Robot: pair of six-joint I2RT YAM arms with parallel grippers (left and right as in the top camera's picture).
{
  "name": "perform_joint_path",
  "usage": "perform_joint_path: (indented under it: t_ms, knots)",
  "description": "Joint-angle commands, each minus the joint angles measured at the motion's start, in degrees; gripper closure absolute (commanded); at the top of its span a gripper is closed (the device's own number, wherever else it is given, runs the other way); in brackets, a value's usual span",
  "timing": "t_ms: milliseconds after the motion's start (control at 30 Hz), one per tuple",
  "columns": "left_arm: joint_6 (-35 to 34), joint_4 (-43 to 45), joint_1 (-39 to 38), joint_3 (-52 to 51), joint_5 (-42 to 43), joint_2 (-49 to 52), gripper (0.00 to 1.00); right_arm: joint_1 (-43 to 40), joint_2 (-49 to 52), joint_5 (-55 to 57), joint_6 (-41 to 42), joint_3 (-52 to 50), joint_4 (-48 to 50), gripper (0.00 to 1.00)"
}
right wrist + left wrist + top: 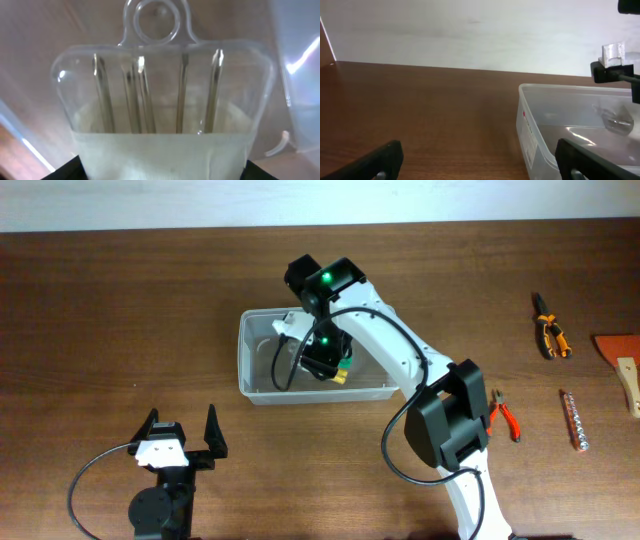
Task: Pack container
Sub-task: 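Carry the blister pack left and release it into the container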
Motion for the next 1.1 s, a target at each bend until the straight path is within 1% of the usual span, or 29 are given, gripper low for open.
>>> perform_joint_path:
  t_ms: [0,133,233,567,600,667,733,867,967,1067]
  knots:
    - [-0.1,-0.3,-0.2,-0.2,0.0,-0.3,0.01,-1.6,-1.4,-0.7,-0.6,-0.1,0.5,0.33]
    - [-0.1,-0.3,-0.2,-0.2,0.0,-0.3,0.01,-2.6,-1.2,-1.3,-0.6,-0.1,0.5,0.33]
    - [-0.1,-0.3,-0.2,-0.2,0.0,-0.3,0.01,-3.1,-1.2,-2.1,-0.6,-0.1,0.6,0.30]
    - [-0.1,-0.3,-0.2,-0.2,0.0,-0.3,0.01,-3.5,-1.2,-2.1,-0.5,-0.1,0.6,0.26]
    - [-0.1,-0.3,-0.2,-0.2,0.0,-0.3,0.01,-3.5,-1.2,-2.0,-0.4,0.0,0.5,0.21]
    - [-0.1,-0.3,-0.2,-0.2,0.0,-0.3,0.01,-3.5,-1.3,-0.5,1.8,0.8,0.4,0.01]
    - [-0.1,-0.3,-0.2,-0.2,0.0,-0.3,0.01,-3.6,-1.3,3.9,6.1,3.0,-0.2,0.01]
    - [-0.1,-0.3,-0.2,-0.2,0.0,-0.3,0.01,-5.6,-1.3,13.3,12.0,12.2,-5.6,0.01]
    - [-0.1,-0.3,-0.2,-0.2,0.0,-0.3,0.01,-9.8,-2.3,13.7,14.0,20.2,-10.3,0.01]
    - [-0.1,-0.3,-0.2,-0.2,0.0,-0.3,0.01,-16.3,-4.3,13.7,15.6,25.0,-13.8,0.01]
